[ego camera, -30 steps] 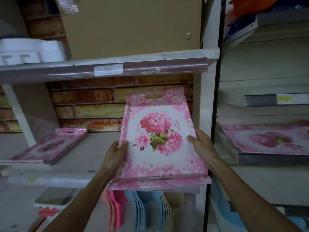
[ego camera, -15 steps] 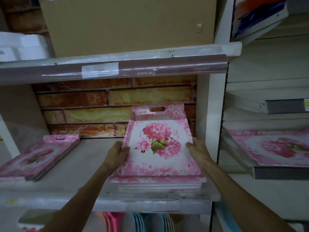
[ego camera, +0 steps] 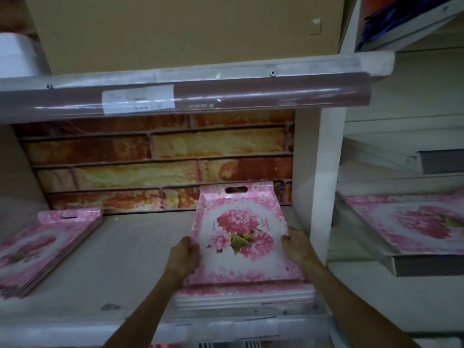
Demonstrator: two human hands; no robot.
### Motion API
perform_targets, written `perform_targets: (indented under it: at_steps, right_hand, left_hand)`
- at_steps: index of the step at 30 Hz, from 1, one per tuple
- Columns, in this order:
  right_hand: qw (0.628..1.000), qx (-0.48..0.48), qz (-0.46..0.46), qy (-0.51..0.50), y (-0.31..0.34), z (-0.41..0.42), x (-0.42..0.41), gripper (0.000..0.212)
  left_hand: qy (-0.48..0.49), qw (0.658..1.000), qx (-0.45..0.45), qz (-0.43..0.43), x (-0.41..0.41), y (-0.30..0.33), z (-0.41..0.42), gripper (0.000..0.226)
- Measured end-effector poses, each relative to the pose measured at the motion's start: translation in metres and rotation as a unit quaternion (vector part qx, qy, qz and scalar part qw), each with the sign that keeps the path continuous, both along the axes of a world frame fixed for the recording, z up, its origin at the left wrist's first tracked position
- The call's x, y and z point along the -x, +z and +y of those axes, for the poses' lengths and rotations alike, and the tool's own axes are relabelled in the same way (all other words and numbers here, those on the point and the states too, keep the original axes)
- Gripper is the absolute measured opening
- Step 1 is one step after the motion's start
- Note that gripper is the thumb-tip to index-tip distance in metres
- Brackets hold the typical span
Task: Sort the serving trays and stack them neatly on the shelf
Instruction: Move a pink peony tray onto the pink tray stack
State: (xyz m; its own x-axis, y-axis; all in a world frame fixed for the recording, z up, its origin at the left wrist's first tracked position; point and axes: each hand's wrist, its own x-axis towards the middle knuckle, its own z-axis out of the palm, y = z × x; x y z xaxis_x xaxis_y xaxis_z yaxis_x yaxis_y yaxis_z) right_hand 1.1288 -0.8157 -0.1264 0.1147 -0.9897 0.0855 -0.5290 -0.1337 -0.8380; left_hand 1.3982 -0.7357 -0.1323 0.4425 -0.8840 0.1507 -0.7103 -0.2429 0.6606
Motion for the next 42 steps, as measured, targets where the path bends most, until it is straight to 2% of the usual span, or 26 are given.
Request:
perform_targets:
  at_steps: [13, 21, 24, 26, 31, 34, 37, 42]
  right_hand:
    - [1.000, 0.024, 0.020, -0.003, -0.012, -0.003, 0.002, 0.030]
    - [1.000, -0.002, 0.012, -0.012, -0.012, -0.003, 0.004, 0.027]
    - [0.999, -0.037, -0.014, 0.010, -0.008, 0.002, 0.011, 0.014]
    - [0.999, -0.043, -0.027, 0.019, -0.008, 0.003, 0.021, 0.018]
    - [0.992, -0.003, -0.112, -0.056, 0.008, 0.021, 0.054, 0.015]
    - [0.974, -0.003, -0.211, -0.083, 0.021, 0.038, 0.074, 0.014]
    - [0.966, 0.024, -0.237, -0.104, 0.031, 0.059, 0.096, 0.013]
    - [0.954, 0.051, -0.253, -0.151, 0.035, 0.085, 0.148, 0.013]
  left_hand:
    - [-0.019, 0.999, -0.016, -0.044, 0.002, -0.007, 0.002, 0.030]
    - [-0.010, 0.999, -0.042, 0.003, 0.007, -0.001, 0.008, 0.033]
    - [-0.033, 0.996, -0.076, 0.023, -0.001, 0.006, 0.012, 0.034]
    - [-0.042, 0.997, -0.051, 0.042, -0.007, 0.014, 0.017, 0.031]
    - [-0.081, 0.989, 0.111, 0.059, 0.000, 0.036, 0.023, 0.019]
    - [-0.153, 0.973, 0.143, 0.099, 0.018, 0.045, 0.020, 0.023]
    - [-0.217, 0.956, 0.168, 0.101, 0.050, 0.049, 0.012, 0.018]
    - [-0.319, 0.903, 0.165, 0.235, 0.119, 0.052, 0.005, 0.019]
